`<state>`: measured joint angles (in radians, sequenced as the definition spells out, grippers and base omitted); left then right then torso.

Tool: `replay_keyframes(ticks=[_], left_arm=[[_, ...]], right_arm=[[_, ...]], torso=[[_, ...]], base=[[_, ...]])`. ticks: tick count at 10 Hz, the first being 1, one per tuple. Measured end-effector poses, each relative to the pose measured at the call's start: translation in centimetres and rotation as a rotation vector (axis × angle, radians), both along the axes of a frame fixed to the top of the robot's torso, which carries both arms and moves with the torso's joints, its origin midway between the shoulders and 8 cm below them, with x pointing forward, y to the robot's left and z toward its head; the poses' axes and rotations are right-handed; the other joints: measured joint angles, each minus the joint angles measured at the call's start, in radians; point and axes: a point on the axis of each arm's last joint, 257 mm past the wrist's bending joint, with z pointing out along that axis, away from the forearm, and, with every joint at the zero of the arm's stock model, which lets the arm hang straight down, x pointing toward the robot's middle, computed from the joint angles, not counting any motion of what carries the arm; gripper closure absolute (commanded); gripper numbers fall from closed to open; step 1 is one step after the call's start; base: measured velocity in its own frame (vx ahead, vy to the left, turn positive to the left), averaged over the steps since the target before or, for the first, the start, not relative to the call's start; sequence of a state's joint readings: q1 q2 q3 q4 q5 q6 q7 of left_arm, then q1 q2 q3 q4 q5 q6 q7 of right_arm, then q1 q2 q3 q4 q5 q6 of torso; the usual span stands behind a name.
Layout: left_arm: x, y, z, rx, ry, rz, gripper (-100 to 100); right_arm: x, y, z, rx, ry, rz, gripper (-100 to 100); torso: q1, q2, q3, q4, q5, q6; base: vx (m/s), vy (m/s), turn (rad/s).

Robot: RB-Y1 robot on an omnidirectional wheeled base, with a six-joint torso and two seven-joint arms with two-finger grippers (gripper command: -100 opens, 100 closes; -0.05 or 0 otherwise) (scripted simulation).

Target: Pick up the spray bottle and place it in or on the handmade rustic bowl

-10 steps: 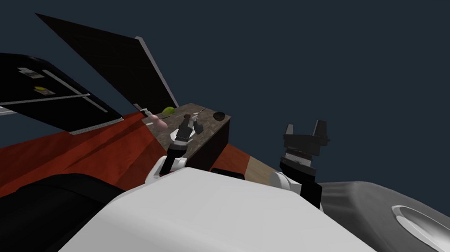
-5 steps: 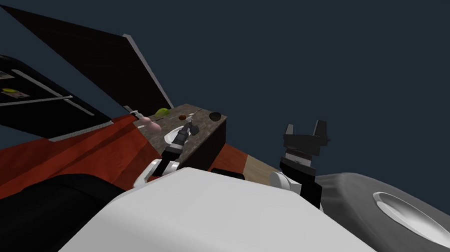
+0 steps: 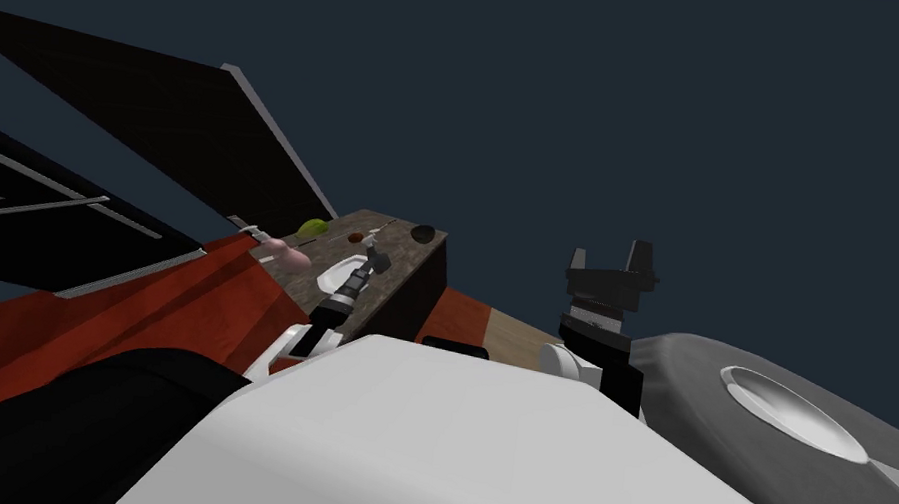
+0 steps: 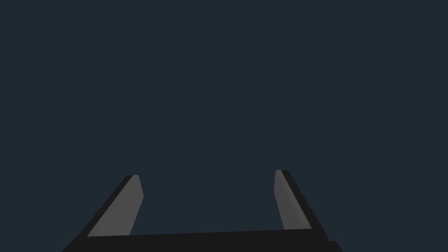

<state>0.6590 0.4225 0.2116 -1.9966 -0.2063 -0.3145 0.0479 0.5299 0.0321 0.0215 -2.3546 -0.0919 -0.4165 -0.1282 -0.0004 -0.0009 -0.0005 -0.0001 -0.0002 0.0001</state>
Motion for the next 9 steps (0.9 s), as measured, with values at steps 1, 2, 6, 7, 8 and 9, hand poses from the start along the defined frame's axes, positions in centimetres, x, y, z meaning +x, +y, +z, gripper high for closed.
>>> replay_keyframes(ticks=[1,2,6,7,8,9], left_arm=[[-0.1,0.9,-0.8,0.028,0.035,0.008,-100],[-0.8,1.6,-1.6,0.057,0.071,0.016,-100],[-1.9,4.4,-3.8,0.193,0.187,0.014,-100],[-2.2,4.9,-4.1,0.231,0.213,0.008,-100],[-2.4,5.3,-4.3,0.271,0.237,-0.002,-100],[-2.6,5.8,-4.6,0.311,0.261,-0.012,-100]], right_arm=[[0.0,0.0,0.0,0.0,0.0,0.0,0],[0.0,0.0,0.0,0.0,0.0,0.0,0],[0.0,0.0,0.0,0.0,0.0,0.0,0],[0.0,0.0,0.0,0.0,0.0,0.0,0],[0.0,0.0,0.0,0.0,0.0,0.0,0],[0.0,0.0,0.0,0.0,0.0,0.0,0]], torso=[[0.0,0.0,0.0,0.0,0.0,0.0],[0.001,0.0,0.0,0.0,0.0,0.0],[0.003,0.0,0.0,0.0,0.001,0.0],[0.004,0.0,0.0,0.0,0.001,0.0],[0.004,0.0,0.0,0.0,0.001,0.0],[0.004,0.0,0.0,0.0,0.001,0.0]], base=[[0.018,0.003,-0.078],[0.015,0.012,-0.074],[0.019,0.035,-0.076],[0.018,0.047,-0.077],[0.018,0.046,-0.071],[0.01,0.04,-0.024]])
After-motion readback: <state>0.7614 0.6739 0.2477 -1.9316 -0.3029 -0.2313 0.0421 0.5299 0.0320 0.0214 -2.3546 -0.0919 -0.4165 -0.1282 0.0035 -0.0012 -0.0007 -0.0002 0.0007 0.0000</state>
